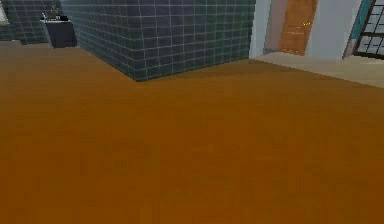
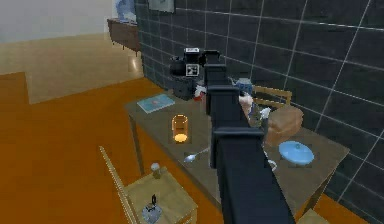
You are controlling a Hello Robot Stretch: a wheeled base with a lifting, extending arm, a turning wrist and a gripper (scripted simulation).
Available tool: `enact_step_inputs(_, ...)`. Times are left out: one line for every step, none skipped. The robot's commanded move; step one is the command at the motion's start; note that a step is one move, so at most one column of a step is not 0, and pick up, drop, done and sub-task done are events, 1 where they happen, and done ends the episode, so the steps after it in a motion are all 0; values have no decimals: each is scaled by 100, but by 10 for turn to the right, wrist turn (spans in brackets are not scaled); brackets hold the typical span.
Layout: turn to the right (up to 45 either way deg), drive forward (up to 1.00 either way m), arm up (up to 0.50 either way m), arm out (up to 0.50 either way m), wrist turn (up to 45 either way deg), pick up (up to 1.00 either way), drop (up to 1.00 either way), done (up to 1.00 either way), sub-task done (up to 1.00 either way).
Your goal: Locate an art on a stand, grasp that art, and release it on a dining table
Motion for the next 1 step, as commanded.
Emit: enact_step_inputs(0,0,0,0,0,0,0,100,0)
